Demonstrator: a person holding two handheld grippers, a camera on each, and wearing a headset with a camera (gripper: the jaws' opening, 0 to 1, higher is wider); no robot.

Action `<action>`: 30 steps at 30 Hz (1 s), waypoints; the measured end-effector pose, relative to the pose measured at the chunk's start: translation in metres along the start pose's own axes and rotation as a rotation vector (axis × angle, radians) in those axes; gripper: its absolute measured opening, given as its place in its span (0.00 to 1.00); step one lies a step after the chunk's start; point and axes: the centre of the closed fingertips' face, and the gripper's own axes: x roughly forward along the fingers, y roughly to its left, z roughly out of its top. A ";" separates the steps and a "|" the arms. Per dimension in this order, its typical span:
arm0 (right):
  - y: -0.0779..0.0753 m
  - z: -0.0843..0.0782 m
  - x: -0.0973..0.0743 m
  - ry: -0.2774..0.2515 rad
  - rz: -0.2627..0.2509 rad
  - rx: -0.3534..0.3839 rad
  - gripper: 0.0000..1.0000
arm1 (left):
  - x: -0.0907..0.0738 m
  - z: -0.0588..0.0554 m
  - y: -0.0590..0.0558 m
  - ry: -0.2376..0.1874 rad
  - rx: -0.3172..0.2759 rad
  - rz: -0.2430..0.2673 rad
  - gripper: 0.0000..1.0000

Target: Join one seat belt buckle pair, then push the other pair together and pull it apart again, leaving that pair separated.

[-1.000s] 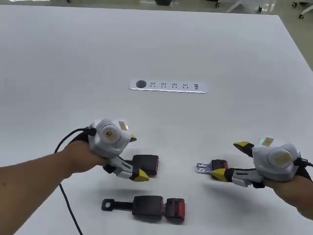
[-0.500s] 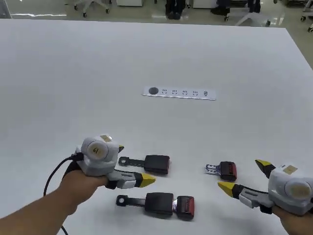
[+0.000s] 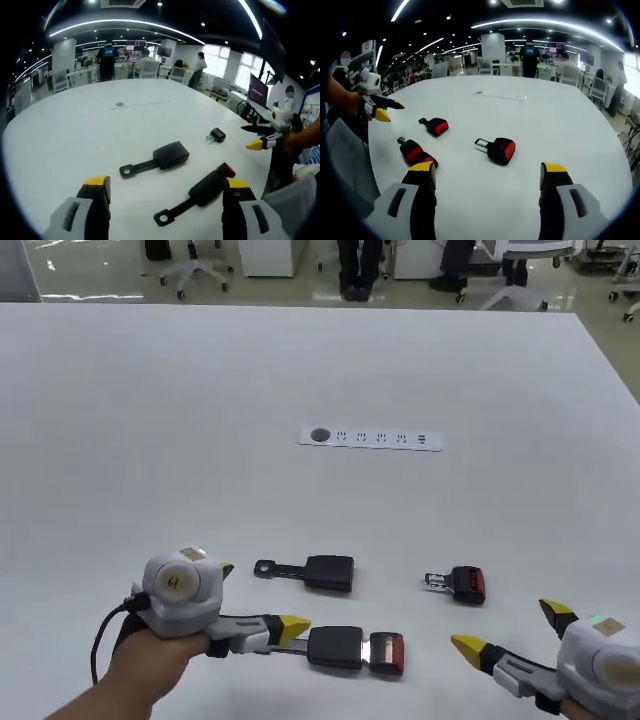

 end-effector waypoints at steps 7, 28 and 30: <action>0.003 -0.002 -0.009 -0.011 -0.023 0.022 0.90 | -0.017 -0.007 0.003 -0.020 -0.027 0.035 1.00; 0.026 -0.011 -0.032 -0.032 -0.038 0.030 0.96 | -0.053 -0.023 -0.003 -0.069 -0.020 0.068 1.00; 0.027 -0.010 -0.036 -0.034 -0.039 0.032 0.97 | -0.055 -0.025 -0.003 -0.062 -0.024 0.067 1.00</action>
